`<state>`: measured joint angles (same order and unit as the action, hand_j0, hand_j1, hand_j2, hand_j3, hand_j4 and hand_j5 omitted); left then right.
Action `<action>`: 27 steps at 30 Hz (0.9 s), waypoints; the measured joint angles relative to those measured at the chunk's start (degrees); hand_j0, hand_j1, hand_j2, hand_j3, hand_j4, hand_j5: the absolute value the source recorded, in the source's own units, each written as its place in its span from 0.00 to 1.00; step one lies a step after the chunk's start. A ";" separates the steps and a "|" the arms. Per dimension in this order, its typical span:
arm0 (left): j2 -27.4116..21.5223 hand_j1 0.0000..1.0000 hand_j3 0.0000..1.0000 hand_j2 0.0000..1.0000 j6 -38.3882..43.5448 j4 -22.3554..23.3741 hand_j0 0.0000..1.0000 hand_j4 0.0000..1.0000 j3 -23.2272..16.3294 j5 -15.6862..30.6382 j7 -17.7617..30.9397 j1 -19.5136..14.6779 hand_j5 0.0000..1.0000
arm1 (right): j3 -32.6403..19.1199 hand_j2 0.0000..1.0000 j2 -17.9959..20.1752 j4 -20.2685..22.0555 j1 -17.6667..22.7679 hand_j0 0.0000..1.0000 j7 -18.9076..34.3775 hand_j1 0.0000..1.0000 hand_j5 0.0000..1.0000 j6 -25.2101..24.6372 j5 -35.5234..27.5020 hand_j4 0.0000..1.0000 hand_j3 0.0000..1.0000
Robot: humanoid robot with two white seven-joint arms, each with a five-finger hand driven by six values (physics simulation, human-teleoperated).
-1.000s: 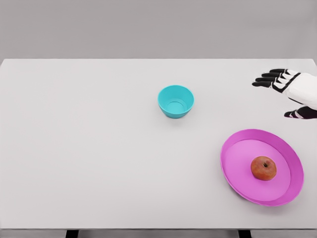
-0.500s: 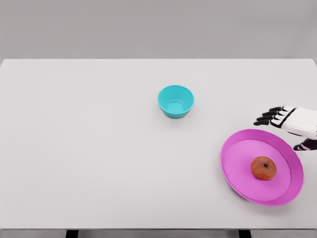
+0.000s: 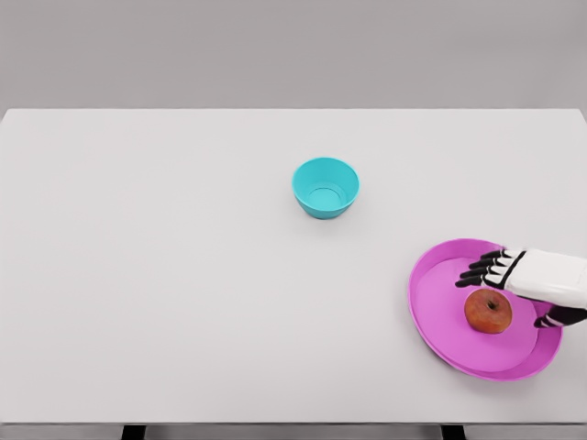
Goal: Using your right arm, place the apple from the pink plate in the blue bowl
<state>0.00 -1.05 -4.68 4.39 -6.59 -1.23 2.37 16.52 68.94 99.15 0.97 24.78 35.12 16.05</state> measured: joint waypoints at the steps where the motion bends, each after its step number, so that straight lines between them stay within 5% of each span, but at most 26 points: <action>1: 0.00 1.00 1.00 1.00 0.00 -0.01 1.00 1.00 0.00 0.00 0.00 0.00 1.00 | 0.00 1.00 0.00 -0.06 0.00 1.00 0.13 1.00 1.00 0.00 0.04 1.00 1.00; 27: 0.00 1.00 1.00 1.00 0.00 -0.02 1.00 1.00 0.00 0.03 0.00 0.00 1.00 | 1.39 1.00 -1.79 1.24 -0.09 1.00 0.40 1.00 1.00 -0.01 0.22 1.00 1.00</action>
<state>0.00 -1.05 -4.69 4.39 -6.56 -1.23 2.37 17.91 67.15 100.39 0.88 25.18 35.11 16.27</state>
